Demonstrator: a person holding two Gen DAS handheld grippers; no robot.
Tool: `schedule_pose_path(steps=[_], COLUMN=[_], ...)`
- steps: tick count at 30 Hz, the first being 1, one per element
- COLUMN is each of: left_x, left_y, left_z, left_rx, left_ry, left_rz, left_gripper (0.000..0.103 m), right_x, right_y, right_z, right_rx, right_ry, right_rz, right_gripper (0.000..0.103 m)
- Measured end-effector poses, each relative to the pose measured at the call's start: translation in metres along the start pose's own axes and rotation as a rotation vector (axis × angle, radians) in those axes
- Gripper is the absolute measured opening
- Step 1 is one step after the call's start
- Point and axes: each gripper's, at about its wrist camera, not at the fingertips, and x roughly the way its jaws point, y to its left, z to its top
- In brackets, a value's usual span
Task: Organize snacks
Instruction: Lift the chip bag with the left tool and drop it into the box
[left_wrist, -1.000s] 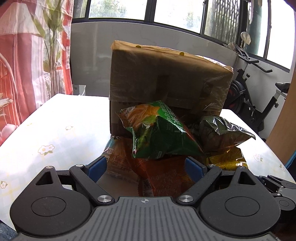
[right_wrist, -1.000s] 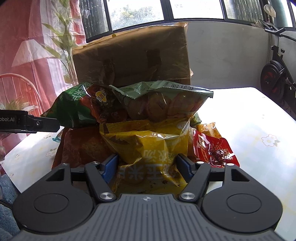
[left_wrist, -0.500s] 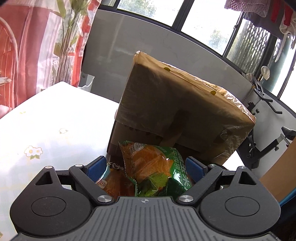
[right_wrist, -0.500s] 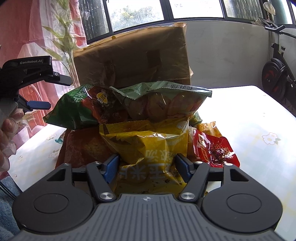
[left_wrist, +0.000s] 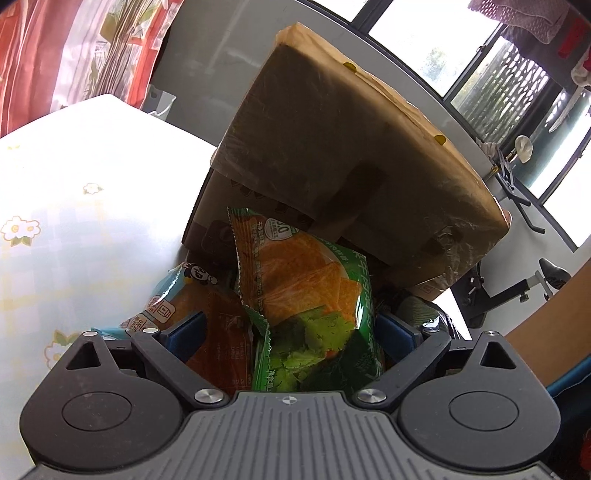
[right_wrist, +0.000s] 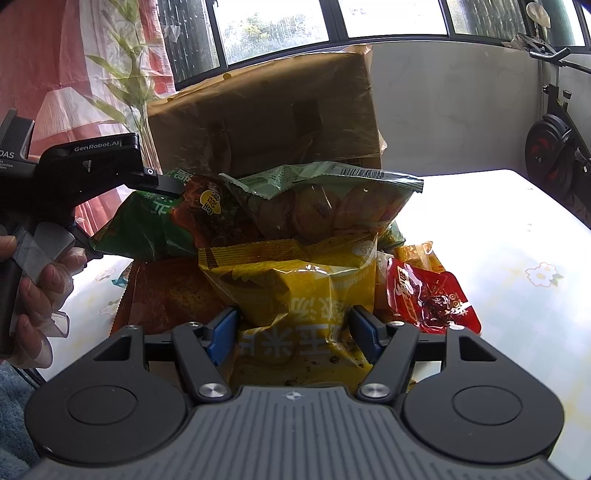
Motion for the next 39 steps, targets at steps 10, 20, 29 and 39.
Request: schedule_pose_path(steps=[10, 20, 29, 39], left_x=[-0.048, -0.091, -0.123, -0.149], left_y=[-0.007, -0.016, -0.010, -0.013], left_z=[-0.008, -0.009, -0.011, 0.005], left_rx=[0.133, 0.238, 0.236, 0.295], left_ry=[-0.118, -0.196, -0.241, -0.364], left_rz=[0.023, 0.078, 0.091, 0.106], left_gripper=[0.064, 0.064, 0.065, 0.065], right_x=[-0.003, -0.017, -0.044, -0.078], right_y=[0.001, 0.007, 0.016, 0.013], right_z=[0.000, 0.005, 0.013, 0.047], right_rx=[0.003, -0.011, 0.005, 0.064], right_ry=[0.000, -0.022, -0.064, -0.196], right_rz=[0.007, 0.019, 0.034, 0.072], right_gripper=[0.065, 0.062, 0.062, 0.062])
